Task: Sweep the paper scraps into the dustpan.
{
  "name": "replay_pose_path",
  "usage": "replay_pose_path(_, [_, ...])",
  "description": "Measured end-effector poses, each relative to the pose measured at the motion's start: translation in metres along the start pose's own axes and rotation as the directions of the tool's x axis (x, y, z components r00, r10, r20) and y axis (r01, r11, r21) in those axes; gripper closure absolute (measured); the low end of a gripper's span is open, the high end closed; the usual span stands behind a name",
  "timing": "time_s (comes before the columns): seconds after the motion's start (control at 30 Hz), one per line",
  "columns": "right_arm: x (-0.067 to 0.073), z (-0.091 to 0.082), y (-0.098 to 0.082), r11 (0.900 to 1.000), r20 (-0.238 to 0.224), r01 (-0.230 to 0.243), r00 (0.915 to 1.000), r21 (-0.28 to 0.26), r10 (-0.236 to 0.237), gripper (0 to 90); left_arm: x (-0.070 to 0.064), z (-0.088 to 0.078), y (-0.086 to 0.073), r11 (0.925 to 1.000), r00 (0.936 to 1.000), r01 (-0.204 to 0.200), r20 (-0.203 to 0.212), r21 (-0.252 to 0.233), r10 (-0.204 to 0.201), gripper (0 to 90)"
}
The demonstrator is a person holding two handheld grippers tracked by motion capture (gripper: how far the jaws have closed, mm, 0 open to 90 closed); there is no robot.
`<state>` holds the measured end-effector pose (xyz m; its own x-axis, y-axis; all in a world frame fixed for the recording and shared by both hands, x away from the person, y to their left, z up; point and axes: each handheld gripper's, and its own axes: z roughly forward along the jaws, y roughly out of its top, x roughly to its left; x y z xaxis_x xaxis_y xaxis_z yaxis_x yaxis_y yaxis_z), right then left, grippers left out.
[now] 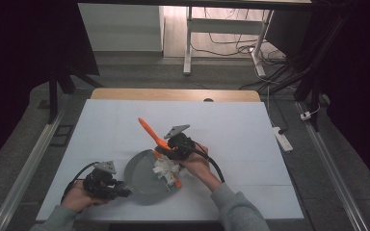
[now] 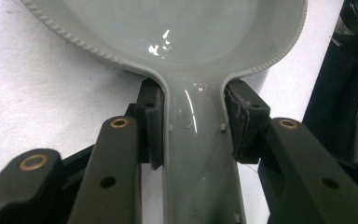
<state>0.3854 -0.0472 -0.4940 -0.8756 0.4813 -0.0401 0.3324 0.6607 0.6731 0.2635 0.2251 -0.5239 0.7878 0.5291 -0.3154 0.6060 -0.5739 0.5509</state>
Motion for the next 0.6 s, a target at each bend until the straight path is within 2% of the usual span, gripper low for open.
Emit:
replay_pose_path(0.07, [0.007, -0.003, -0.001, 1.000, -0.033, 0.011, 0.9994, -0.008, -0.011, 70.5, 0.000, 0.000, 0.000, 1.0000, 1.0000, -0.001, 0.000, 0.001, 0.001, 61.1])
replay_pose_path(0.1, [0.007, -0.003, -0.001, 1.000, -0.033, 0.011, 0.9994, -0.008, -0.011, 70.5, 0.000, 0.000, 0.000, 1.0000, 1.0000, -0.001, -0.001, 0.003, 0.001, 61.1])
replay_pose_path(0.2, [0.011, -0.008, 0.001, 1.000, -0.077, -0.001, 0.9970, -0.030, -0.001, 70.5, 0.000, 0.000, 0.000, 1.0000, 1.0000, 0.002, 0.001, -0.001, -0.002, 61.1])
replay_pose_path(0.33, [0.014, -0.015, 0.003, 0.999, -0.088, 0.016, 0.9960, -0.049, -0.020, 70.5, 0.000, 0.000, 0.000, 1.0000, 1.0000, 0.004, 0.002, -0.001, -0.004, 61.1])
replay_pose_path(0.47, [0.010, -0.026, 0.006, 0.995, -0.063, 0.001, 0.9980, -0.102, -0.008, 70.5, 0.000, 0.000, 0.000, 1.0000, 1.0000, 0.004, 0.003, -0.001, -0.004, 61.1])
replay_pose_path(0.6, [0.001, -0.040, 0.004, 0.990, -0.020, -0.019, 0.9997, -0.139, 0.016, 70.5, 0.000, 0.000, 0.000, 1.0000, 1.0000, 0.006, 0.005, 0.000, -0.006, 61.2])
